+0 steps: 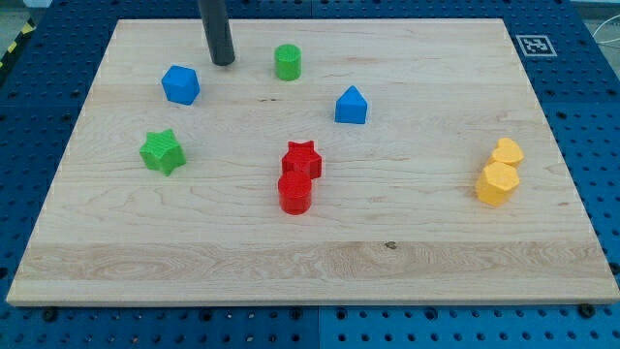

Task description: Push the green circle to the blue cube

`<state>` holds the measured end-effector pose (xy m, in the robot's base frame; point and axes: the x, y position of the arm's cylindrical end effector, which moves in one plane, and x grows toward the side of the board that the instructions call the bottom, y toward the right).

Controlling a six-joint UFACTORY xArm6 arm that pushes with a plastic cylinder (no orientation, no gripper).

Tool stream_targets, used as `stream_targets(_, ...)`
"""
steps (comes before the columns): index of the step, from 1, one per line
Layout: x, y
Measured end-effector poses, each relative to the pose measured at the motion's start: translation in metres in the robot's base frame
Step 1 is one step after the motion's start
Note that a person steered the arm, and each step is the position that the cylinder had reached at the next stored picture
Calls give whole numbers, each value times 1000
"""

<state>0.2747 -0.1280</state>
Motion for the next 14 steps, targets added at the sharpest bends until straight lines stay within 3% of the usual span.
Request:
stream_targets(4, -19, 79)
stream_targets(6, -11, 110)
stream_targets(7, 15, 115)
stream_targets(14, 97, 29)
